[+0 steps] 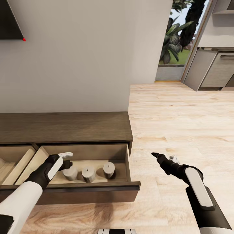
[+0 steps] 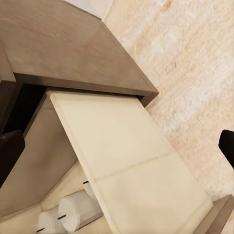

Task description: Place each of the two pumpkins and all three candles from the living room inside a cabinet in the living room (use any cabinet), then make sure every cabinet is closed, and position the cauldron so it is next to a table in the living room.

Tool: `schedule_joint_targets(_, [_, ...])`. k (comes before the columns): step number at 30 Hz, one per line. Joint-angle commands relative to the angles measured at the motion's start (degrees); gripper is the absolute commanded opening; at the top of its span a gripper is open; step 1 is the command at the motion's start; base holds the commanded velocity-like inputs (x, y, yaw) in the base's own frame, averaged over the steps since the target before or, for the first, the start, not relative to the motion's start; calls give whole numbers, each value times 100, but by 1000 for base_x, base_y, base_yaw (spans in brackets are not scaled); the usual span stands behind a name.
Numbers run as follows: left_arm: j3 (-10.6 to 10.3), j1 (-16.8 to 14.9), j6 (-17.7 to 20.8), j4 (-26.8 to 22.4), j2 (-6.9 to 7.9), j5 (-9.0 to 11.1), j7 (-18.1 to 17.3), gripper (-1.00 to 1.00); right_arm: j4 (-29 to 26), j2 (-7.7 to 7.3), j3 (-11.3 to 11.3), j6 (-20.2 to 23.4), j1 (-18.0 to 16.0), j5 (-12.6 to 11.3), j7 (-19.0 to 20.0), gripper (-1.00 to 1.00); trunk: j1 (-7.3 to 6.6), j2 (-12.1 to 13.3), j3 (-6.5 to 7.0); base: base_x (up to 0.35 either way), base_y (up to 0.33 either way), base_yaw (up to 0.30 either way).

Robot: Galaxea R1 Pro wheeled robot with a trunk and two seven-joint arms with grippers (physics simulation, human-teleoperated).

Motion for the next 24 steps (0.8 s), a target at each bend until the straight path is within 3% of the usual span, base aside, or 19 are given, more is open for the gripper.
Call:
schedule_joint_targets(1, [-40,-3,13,-8,4,62,48,100,-7,0,-4,10,-4,-60,-58,100,-1,-2,-5,0,0,0])
schedule_joint_targets(17, [-6,-3,42,-76,23,70,-22,100,-7,0,-5,10,-4,-60,-58,100,-37,17,305,0,0,0])
schedule_joint_targets(24, [-5,-9,56,-85,44,75,-40,100,-7,0,-9,10,-4,-60,-58,100,-55,26,460,-126,0,0])
